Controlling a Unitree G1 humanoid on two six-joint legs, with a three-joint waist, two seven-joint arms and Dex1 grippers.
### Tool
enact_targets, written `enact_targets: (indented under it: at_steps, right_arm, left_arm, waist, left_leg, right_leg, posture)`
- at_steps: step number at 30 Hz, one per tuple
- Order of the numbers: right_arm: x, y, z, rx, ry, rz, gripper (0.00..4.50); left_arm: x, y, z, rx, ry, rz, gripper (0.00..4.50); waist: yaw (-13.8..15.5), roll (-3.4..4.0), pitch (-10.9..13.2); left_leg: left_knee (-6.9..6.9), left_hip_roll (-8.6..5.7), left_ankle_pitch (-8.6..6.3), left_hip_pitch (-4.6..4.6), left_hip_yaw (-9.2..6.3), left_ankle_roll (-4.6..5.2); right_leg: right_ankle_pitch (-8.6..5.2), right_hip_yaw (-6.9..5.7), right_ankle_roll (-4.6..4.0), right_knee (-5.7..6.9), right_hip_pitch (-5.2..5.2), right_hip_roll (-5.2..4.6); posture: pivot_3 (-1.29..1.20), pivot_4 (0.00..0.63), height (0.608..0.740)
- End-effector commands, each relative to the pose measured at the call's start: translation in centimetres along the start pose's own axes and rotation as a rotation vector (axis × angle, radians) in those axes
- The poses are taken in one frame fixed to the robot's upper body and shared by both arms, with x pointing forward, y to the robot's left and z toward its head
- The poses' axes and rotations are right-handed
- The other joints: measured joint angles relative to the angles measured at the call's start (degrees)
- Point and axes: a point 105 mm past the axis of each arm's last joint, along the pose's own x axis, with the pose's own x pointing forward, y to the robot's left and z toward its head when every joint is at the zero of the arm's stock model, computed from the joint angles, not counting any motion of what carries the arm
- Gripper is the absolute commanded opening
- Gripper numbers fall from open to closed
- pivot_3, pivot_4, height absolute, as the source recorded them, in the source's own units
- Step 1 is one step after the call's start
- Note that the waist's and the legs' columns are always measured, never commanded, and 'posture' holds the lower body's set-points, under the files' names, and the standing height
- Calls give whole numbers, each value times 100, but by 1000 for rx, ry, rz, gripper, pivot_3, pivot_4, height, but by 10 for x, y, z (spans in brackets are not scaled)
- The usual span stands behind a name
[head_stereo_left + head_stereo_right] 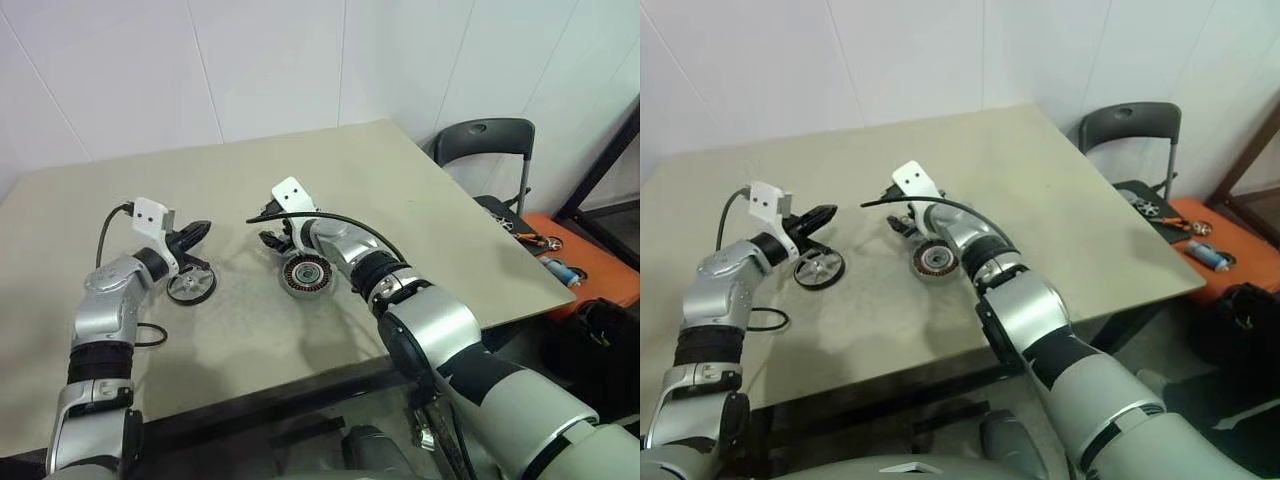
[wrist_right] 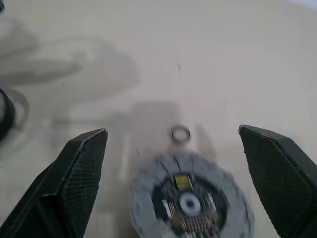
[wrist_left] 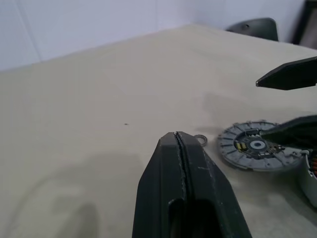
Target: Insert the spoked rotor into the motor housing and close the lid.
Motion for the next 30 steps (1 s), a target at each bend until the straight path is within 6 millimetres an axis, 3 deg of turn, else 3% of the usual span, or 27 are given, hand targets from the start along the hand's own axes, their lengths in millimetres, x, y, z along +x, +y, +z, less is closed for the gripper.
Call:
enact_targets:
  at_steps: [1, 7, 14, 20, 24, 30]
  right_arm:
    - [-1, 4, 40, -52, -127, -10, 4481]
    - [5, 19, 32, -81, -74, -1, 4481]
    - [5, 21, 43, -50, -101, -20, 4481]
    - [-4, 17, 45, -69, -140, 148, 4481]
    - [-24, -2, 27, -154, -138, 299, 4481]
    - [-67, -47, 7, -179, -134, 354, 4481]
  left_arm:
    - [-10, 7, 21, 4, -67, 47, 0]
    - [-18, 15, 24, 5, -67, 99, 0]
    - [-18, 13, 26, 10, -71, 109, 0]
    - [-26, -2, 26, -30, -58, -29, 0]
    - [-35, 2, 16, -38, -3, -87, 0]
    - [-52, -8, 1, -61, 135, -300, 0]
  waist:
    - [12, 0, 0]
    - [10, 0, 0]
    - [5, 0, 0]
    - [-19, 0, 0]
    - [7, -2, -1]
    - [4, 0, 0]
  left_leg:
    - [0, 0, 0, 0, 0, 0]
    - [0, -1, 1, 0, 1, -2]
    - [-3, -1, 2, 1, 1, -3]
    - [-6, -1, 2, 2, 3, -3]
    - [-8, 0, 2, 2, 3, -3]
    - [3, -5, 3, 2, 4, -5]
  right_leg:
    - [0, 0, 0, -1, 0, 0]
    - [0, -1, 0, -3, 4, 1]
    - [0, -1, -1, -4, 3, 1]
    - [0, -1, -1, -5, 3, 1]
    - [0, -1, 0, -7, 5, 3]
    - [-1, -6, 1, -14, 22, -3]
  posture:
    - [0, 0, 740]
    - [0, 0, 740]
    - [0, 0, 740]
    - [0, 0, 740]
    - [0, 0, 740]
    - [0, 0, 740]
